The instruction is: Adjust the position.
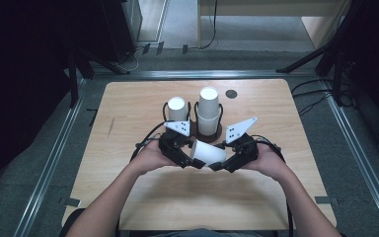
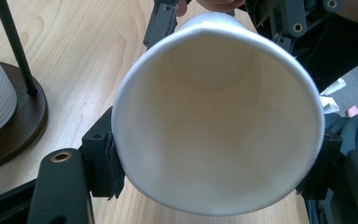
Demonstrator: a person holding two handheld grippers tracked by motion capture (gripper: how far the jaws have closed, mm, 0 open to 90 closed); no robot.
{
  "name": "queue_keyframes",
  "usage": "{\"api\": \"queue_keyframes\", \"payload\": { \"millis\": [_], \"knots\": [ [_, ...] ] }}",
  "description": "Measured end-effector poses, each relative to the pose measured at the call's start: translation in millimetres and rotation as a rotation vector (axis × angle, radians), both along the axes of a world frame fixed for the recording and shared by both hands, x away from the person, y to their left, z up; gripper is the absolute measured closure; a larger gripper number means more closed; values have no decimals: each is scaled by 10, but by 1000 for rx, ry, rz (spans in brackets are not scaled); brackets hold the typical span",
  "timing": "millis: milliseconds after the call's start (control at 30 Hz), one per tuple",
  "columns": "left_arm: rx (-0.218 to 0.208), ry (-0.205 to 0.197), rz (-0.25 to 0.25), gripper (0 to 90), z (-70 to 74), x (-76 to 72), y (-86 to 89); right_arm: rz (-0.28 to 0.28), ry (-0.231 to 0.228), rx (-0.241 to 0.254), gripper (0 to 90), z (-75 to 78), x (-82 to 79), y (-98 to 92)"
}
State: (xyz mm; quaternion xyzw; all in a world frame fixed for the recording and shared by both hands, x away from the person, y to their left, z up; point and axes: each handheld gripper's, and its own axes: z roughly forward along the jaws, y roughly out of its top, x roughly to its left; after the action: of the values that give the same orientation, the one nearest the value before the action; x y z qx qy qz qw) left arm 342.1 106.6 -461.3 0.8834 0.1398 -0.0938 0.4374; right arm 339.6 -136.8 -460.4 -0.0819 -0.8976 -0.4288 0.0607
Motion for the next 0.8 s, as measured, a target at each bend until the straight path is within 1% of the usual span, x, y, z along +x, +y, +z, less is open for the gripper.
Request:
{"api": "queue_keyframes", "payload": {
  "millis": [33, 67, 100, 133, 167, 200, 233, 267, 333, 400, 433, 467, 500, 533, 567, 600, 633, 667, 700, 733, 800],
  "knots": [
    [17, 1, -2, 270, 2, 0, 3, -4, 8, -5, 275, -9, 1, 5],
    [26, -5, 8, 269, 10, 1, 25, -26, 0, -31, 240, -33, 1, 17],
    [26, -5, 8, 269, 10, 1, 25, -26, 0, -31, 240, -33, 1, 17],
    [24, -10, 24, 269, 28, 2, 57, -28, 0, -51, 226, -47, -6, 22],
    [24, -10, 24, 269, 28, 2, 57, -28, 0, -51, 226, -47, -6, 22],
    [36, -14, 28, 269, 47, 6, 65, -31, 1, -55, 224, -49, -7, 22],
    [68, -45, 42, 269, 89, -8, 61, -37, 8, -59, 215, -52, -4, 19],
    [68, -45, 42, 269, 89, -8, 61, -37, 8, -59, 215, -52, -4, 19],
    [104, -74, 47, 269, 143, -16, 47, -44, -2, -60, 207, -54, 4, 16],
    [151, -86, 42, 268, 206, -2, 26, -63, -8, -70, 204, -59, 6, 12],
    [151, -86, 42, 268, 206, -2, 26, -63, -8, -70, 204, -59, 6, 12],
    [166, -89, 44, 268, 239, 2, 17, -80, -35, -75, 204, -50, 1, 5],
    [167, -86, 42, 268, 262, 4, 15, -80, -35, -75, 204, -50, 1, 5],
    [178, -90, 37, 268, 308, 0, 12, -88, -43, -64, 206, -33, -3, -2],
    [178, -90, 37, 268, 308, 0, 12, -88, -43, -64, 206, -33, -3, -2],
    [188, -87, 28, 268, 337, -1, 9, -88, -51, -60, 208, -26, -4, -3],
    [196, -94, 26, 268, 360, -3, 5, -90, -63, -56, 208, -17, -7, -5],
    [202, -91, 17, 267, 391, 12, 3, -93, -67, -51, 208, -14, -2, 2],
    [202, -91, 17, 267, 391, 12, 3, -93, -67, -51, 208, -14, -2, 2],
    [214, -99, 15, 267, 409, 28, -6, -94, -69, -51, 208, -14, -2, 4],
    [237, -99, 7, 267, 426, 67, -25, -92, -73, -48, 208, -14, 1, 13]
  ]
}}
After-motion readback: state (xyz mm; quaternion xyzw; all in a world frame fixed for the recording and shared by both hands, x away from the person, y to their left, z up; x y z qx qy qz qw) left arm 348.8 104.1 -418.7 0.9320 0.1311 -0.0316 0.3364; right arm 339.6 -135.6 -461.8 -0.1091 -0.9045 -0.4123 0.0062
